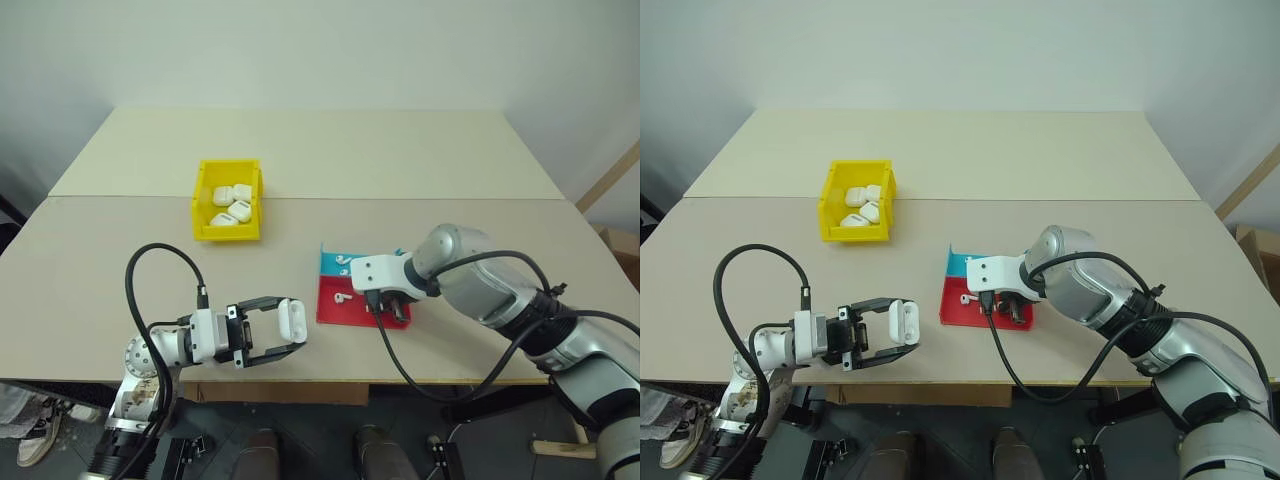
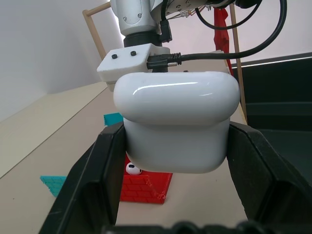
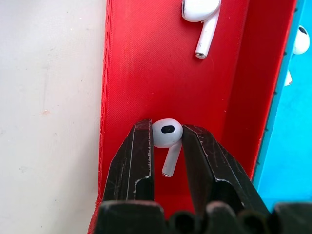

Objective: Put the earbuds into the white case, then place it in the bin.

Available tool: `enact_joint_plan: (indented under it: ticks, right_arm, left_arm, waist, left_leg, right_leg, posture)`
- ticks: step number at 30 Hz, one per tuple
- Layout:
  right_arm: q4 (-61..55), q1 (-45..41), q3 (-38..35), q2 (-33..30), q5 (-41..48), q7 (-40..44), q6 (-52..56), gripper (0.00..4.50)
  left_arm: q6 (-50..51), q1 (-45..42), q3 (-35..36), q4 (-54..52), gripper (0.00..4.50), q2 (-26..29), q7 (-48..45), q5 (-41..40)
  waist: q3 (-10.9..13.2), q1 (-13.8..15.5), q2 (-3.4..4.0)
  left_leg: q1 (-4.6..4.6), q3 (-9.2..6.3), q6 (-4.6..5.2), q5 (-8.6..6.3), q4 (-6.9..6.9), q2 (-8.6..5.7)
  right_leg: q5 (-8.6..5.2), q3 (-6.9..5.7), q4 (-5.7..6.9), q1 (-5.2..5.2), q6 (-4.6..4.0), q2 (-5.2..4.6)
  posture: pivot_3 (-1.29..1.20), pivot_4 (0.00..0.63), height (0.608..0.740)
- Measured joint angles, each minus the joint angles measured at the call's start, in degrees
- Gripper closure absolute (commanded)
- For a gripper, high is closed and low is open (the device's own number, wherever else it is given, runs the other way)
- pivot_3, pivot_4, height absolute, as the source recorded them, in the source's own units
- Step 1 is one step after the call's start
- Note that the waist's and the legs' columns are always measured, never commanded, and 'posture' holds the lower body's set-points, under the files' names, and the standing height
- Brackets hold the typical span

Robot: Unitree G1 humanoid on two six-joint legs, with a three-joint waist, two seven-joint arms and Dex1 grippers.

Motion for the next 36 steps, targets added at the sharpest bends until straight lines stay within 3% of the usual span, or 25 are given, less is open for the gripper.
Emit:
enact_joint_plan:
  ticks: [3, 12, 14, 18, 23, 36]
  right_arm:
    - [-3.10, 0.97, -4.70, 0.02, 1.74, -0.78, 2.53, 3.58]
    - [-18.84, 5.98, -36.46, 0.74, 16.14, -6.10, 9.00, 3.58]
    - [-21.36, 9.95, -43.77, 3.40, 19.42, -8.55, 5.34, 3.58]
    - [-23.37, 15.67, -50.87, 6.18, 25.42, -10.71, -2.07, 3.58]
    - [-24.69, 18.27, -56.29, 11.07, 33.51, -13.38, -8.51, 3.58]
    - [-21.41, 20.52, -55.04, 16.44, 43.53, -14.92, -23.93, 3.58]
  left_arm:
    - [0.15, -0.36, -0.10, -0.09, 1.73, -0.42, 0.39, -0.13]
    - [4.73, -1.93, -0.64, -4.49, 1.73, -1.82, 0.87, -6.56]
    - [7.79, -3.84, -0.91, -6.37, 1.73, -2.15, 1.89, -8.16]
    - [14.64, -8.36, -1.42, -9.70, 1.73, -2.17, 4.74, -9.78]
    - [21.07, -12.99, -2.48, -11.77, 1.73, -2.40, 6.91, -11.07]
    - [25.04, -17.92, -3.43, -9.04, 1.73, -5.00, 7.18, -10.50]
  waist:
    - [0.01, 0.03, 0.01]
    - [0.00, 0.42, 0.00]
    - [-0.02, 0.50, -0.05]
    - [-0.02, 0.31, -0.04]
    - [-0.02, -0.12, -0.04]
    - [-0.02, 0.00, -0.04]
  left_leg:
    - [-0.06, -0.01, 0.00, 0.00, 0.00, -0.01]
    - [-0.09, -0.10, 0.01, 0.00, -0.01, -0.02]
    - [-0.08, -0.14, 0.01, 0.00, -0.01, -0.02]
    - [-0.07, -0.12, 0.01, 0.00, 0.00, -0.03]
    - [-0.03, -0.15, 0.01, -0.01, -0.03, 0.02]
    - [-0.03, -0.14, 0.01, -0.01, -0.03, 0.00]
  right_leg:
    - [0.00, 0.00, -0.01, -0.04, 0.00, -0.01]
    - [0.00, -0.10, -0.13, 0.08, 0.00, -0.03]
    - [0.00, -0.14, -0.14, 0.13, 0.01, -0.01]
    - [0.00, -0.11, -0.13, 0.13, 0.01, -0.01]
    - [0.00, -0.10, -0.11, 0.14, 0.01, 0.06]
    - [0.01, -0.09, -0.13, 0.15, 0.01, 0.05]
  posture:
    - [0.00, 0.150, 0.740]
    - [0.00, 0.150, 0.740]
    - [0.00, 0.150, 0.740]
    - [0.00, 0.150, 0.740]
    - [0.00, 0.150, 0.740]
    - [0.00, 0.150, 0.740]
